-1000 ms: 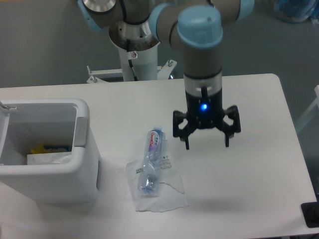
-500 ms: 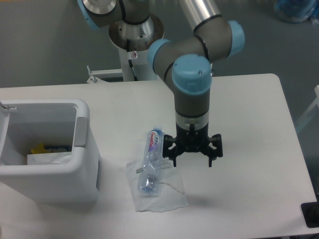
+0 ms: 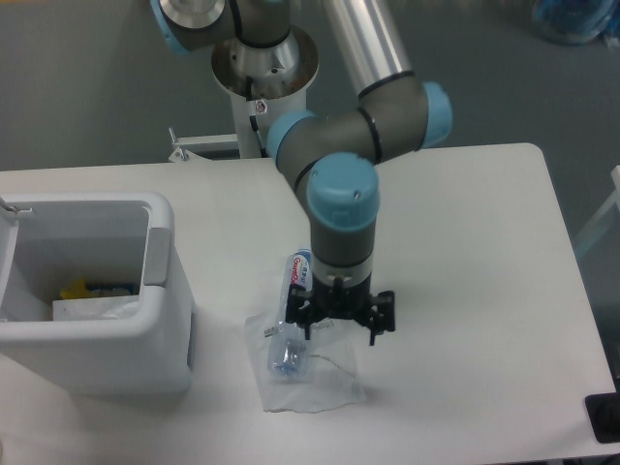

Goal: Place the trash in the trash can
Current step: 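Lower the gripper around the clear bottle and close on it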

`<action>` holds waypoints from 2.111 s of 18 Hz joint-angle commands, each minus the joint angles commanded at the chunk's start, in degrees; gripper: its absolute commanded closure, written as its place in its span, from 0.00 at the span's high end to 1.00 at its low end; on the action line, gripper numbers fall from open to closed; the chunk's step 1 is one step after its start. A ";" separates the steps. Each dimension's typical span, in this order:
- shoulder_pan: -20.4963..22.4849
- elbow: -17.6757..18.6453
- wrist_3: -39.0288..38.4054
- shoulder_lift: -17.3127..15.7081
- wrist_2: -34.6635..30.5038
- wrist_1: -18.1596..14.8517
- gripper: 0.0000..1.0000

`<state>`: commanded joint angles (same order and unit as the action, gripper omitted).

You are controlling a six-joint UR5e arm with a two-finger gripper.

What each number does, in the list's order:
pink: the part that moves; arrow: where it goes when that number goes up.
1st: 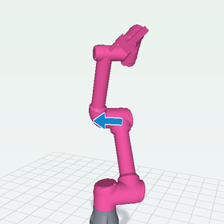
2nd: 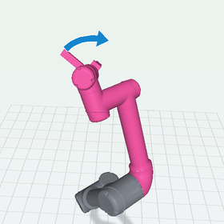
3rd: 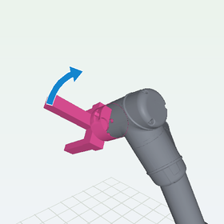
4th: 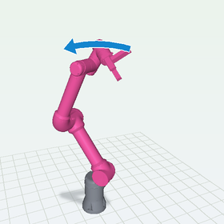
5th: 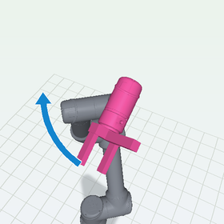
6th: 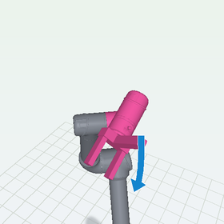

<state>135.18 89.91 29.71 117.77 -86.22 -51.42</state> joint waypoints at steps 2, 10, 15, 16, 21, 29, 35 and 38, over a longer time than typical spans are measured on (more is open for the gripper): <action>-0.79 0.18 0.26 0.35 0.00 0.09 1.00; -2.38 0.00 -0.09 3.43 -0.09 0.26 1.00; -3.61 0.26 0.00 4.40 -0.35 0.35 1.00; -3.61 0.26 -0.09 4.75 -0.35 0.44 1.00; -3.70 0.61 0.00 5.54 -0.53 0.79 1.00; -3.70 0.97 0.00 6.16 -0.62 1.05 1.00; -3.70 0.88 -0.09 6.07 -0.70 1.05 0.75; -3.70 0.97 -0.09 6.07 -0.70 1.23 0.65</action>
<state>131.48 90.88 29.62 123.84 -86.92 -50.19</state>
